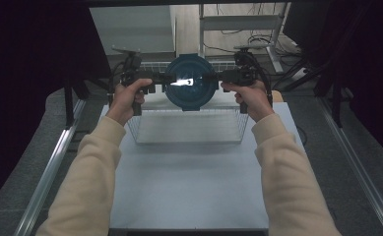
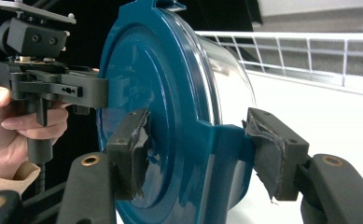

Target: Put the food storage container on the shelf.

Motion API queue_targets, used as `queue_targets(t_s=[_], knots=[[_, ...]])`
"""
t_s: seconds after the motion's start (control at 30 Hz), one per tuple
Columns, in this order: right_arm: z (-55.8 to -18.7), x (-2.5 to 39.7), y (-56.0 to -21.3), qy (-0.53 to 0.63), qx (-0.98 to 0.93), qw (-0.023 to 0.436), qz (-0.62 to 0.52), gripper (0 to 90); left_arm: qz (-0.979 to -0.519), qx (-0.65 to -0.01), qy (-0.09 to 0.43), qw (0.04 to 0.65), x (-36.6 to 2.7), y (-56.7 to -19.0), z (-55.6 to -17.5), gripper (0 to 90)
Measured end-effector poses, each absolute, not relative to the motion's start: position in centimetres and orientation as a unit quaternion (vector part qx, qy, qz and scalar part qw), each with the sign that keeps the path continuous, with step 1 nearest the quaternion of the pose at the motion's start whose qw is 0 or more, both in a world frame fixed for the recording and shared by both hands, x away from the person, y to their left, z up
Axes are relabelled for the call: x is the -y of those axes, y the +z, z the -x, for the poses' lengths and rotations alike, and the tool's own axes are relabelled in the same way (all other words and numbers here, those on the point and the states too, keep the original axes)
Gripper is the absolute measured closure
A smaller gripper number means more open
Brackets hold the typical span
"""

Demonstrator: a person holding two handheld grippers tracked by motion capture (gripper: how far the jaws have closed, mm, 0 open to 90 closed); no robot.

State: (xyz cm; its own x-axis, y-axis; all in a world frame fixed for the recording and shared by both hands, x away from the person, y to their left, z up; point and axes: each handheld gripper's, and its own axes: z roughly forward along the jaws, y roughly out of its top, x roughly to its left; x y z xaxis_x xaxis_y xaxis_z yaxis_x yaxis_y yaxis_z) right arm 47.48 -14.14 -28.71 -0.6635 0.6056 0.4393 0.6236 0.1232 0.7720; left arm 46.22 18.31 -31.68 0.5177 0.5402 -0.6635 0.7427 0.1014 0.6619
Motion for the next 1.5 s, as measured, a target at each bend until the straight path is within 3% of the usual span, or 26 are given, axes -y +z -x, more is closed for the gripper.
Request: queue_targets(t_s=[0.6,0.77,0.87,0.97,1.03,1.27,1.5], knots=[[-50.6,15.0,-31.4,-0.529,0.655,0.087,0.533,39.1,-0.615,-0.536,-0.115,0.568,-17.2,-33.6,-49.0,39.2],[-50.9,14.9,-31.9,-0.523,0.640,0.090,0.555,38.4,-0.609,-0.537,-0.121,0.571,-17.1,-34.2,-49.2,37.6],[-50.7,15.0,-32.1,-0.529,0.638,0.084,0.553,36.5,-0.609,-0.537,-0.117,0.572,-17.0,-34.2,-49.1,37.2],[-49.8,14.8,-31.7,-0.528,0.641,0.067,0.553,20.1,-0.607,-0.536,-0.092,0.580,-17.0,-33.9,-48.4,30.9],[-49.2,14.8,-31.3,-0.528,0.644,0.055,0.551,16.8,-0.608,-0.533,-0.085,0.583,-17.1,-33.7,-48.2,27.7],[-46.6,15.6,-30.0,-0.535,0.656,-0.005,0.532,14.3,-0.640,-0.515,-0.004,0.571,-17.9,-32.4,-45.2,23.9],[-44.3,17.3,-30.1,-0.557,0.676,-0.012,0.484,14.9,-0.663,-0.493,0.027,0.563,-19.0,-32.8,-42.3,22.8]])
